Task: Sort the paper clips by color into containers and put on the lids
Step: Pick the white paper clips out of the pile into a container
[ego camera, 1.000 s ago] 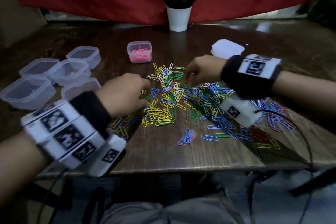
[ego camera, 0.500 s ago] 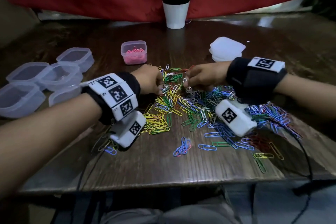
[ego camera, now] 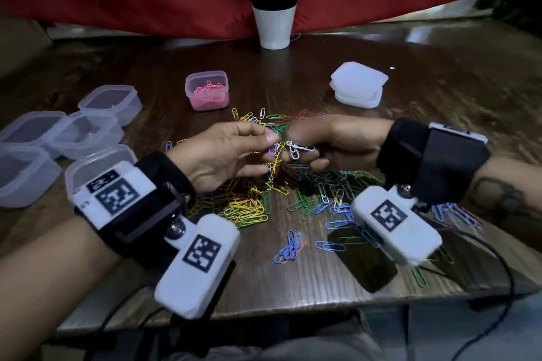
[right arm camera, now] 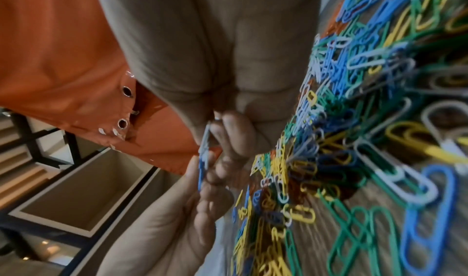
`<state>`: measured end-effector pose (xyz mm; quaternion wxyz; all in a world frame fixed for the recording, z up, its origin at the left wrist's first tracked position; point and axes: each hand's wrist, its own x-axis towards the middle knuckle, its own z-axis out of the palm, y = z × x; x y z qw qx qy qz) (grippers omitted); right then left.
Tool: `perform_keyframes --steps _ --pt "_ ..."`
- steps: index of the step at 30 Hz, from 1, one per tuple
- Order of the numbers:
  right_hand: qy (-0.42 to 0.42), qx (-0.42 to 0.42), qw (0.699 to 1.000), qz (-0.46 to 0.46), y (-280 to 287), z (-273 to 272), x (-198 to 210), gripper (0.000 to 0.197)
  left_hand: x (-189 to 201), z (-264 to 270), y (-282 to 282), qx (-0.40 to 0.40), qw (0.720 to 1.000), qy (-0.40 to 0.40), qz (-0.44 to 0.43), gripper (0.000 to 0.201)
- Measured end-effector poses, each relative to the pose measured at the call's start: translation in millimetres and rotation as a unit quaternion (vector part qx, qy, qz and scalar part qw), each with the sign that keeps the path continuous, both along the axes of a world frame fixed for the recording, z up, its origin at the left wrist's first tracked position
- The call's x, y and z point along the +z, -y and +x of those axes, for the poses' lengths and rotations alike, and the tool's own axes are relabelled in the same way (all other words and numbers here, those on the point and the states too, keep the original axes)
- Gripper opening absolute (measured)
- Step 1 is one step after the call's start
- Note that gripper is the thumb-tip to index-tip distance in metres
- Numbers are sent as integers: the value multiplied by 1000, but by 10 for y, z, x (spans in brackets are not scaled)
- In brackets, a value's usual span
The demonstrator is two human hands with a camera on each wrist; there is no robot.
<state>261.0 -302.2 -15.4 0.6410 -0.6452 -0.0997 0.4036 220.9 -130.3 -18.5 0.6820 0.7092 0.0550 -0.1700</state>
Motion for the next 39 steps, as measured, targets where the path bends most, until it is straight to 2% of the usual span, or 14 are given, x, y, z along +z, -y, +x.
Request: perform_keyframes --steps 10,13,17,20,21,22,24,25,26,28,29,33,35,39 --pt "-49 -162 977 133 141 -420 77 24 103 -173 73 21 999 15 -21 4" --pt "-118 -201 949 213 117 -559 58 30 105 -198 48 22 999 27 -12 6" --pt "-188 -228 896 330 70 -742 -21 56 91 -211 -22 13 1000 11 11 2" --pt "-196 -228 869 393 29 -864 -108 56 43 -150 -121 -17 991 22 132 6" --pt "-197 -230 864 403 17 -892 -136 54 28 -121 -162 -33 975 45 214 6" --pt "-198 -241 861 403 11 -910 -168 56 21 -86 -201 -51 944 82 314 7" --pt "-204 -275 851 397 10 -942 -218 58 25 -12 -246 -81 842 160 509 27" --pt "-215 -294 838 407 20 -958 -242 57 50 14 -236 -82 801 187 563 36" --pt "-234 -316 816 424 40 -968 -275 54 84 44 -205 -82 779 210 585 40" --pt "-271 -361 770 450 97 -983 -345 44 151 138 -110 -99 764 234 593 35" --pt "-283 -377 761 446 136 -988 -381 38 174 203 -57 -116 761 236 593 31" --pt "-267 -382 783 412 274 -1009 -417 24 139 446 174 -243 720 241 604 20" --pt "-256 -374 786 420 302 -1024 -388 20 56 532 235 -269 697 250 616 13" --pt "-245 -395 777 423 260 -966 -382 25 -14 644 304 -210 723 245 611 19"
